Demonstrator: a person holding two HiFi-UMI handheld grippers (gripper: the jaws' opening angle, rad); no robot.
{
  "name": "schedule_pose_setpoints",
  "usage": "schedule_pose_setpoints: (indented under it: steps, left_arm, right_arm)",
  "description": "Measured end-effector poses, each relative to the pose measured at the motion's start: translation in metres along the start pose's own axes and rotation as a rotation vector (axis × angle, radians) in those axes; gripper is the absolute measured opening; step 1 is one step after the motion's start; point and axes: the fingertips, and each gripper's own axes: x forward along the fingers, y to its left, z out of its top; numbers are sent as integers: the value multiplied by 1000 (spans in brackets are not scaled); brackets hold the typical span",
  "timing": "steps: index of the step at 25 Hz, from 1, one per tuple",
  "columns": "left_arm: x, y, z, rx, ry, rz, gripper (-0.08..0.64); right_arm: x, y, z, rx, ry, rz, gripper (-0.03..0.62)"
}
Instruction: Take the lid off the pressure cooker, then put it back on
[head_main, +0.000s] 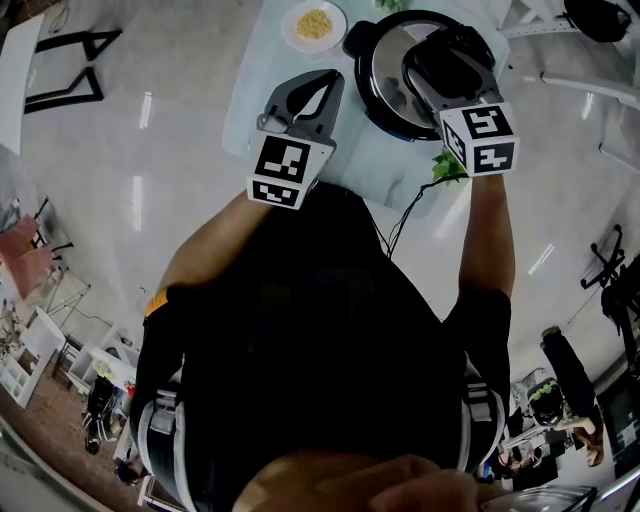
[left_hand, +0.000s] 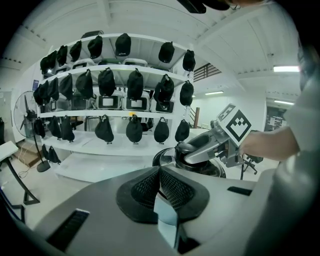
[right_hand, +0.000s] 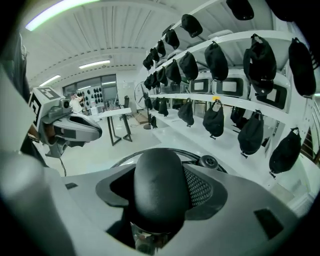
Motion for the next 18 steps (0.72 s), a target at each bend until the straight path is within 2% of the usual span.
schedule_pose_setpoints:
  steps: [5, 13, 18]
  left_arm:
    - [4, 0, -3, 12, 6, -26, 14]
    - [10, 4, 1, -1, -5, -35, 14]
    - [14, 3, 0, 2, -1, -35, 14]
  right_arm:
    - [5, -6, -12, 96, -12, -99, 288]
    - [7, -4, -11, 104, -39, -137, 288]
    - [9, -7, -12, 142, -35, -183, 295]
